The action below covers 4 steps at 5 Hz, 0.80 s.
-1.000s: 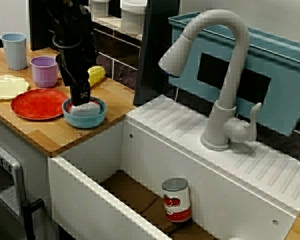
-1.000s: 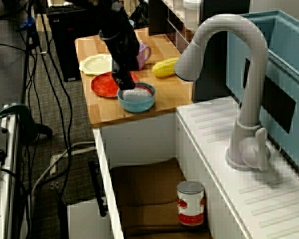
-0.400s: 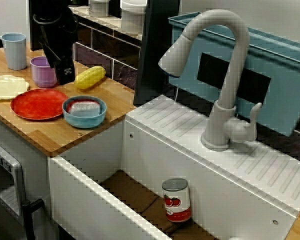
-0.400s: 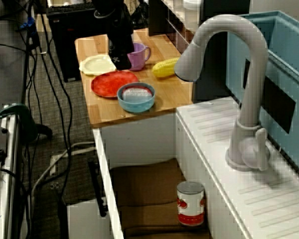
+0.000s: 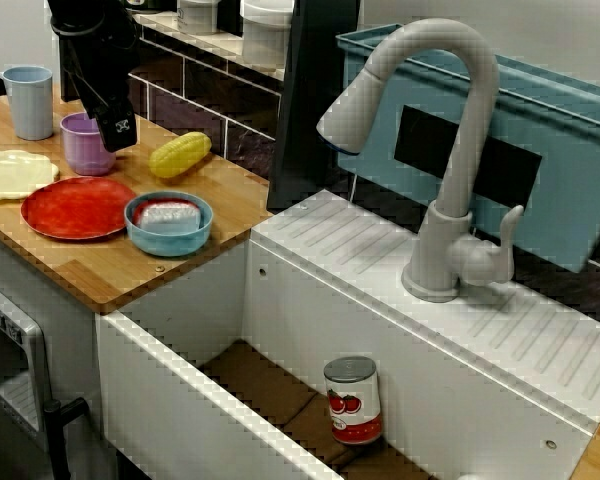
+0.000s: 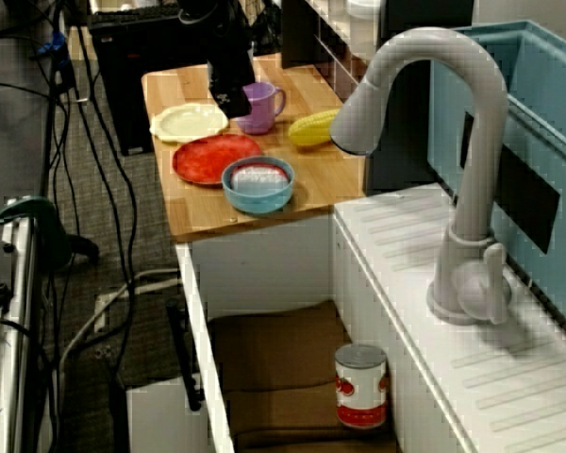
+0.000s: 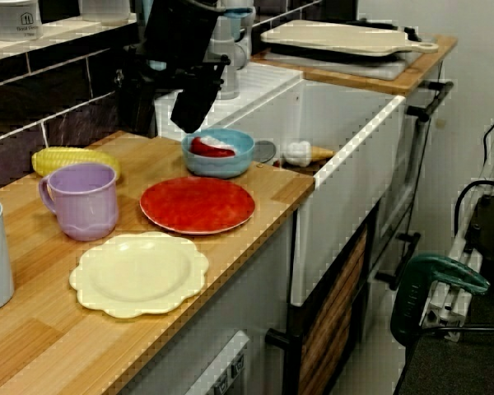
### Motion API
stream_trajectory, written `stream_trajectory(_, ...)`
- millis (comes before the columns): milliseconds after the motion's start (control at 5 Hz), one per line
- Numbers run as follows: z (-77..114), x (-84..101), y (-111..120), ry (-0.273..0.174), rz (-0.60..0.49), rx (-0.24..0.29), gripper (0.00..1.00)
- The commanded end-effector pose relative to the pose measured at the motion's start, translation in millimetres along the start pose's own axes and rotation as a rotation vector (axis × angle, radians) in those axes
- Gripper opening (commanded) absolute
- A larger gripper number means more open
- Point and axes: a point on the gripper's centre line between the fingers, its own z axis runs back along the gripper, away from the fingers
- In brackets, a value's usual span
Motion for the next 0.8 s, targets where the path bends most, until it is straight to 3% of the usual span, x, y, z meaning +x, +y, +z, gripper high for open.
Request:
stream_trajectory(0,-9.1,11.6,37.0,-0.056,0.033,0.075,1.0)
stream_trajectory(600,-5.9,14.5,41.4,-0.045,-0.013,0.06,1.0)
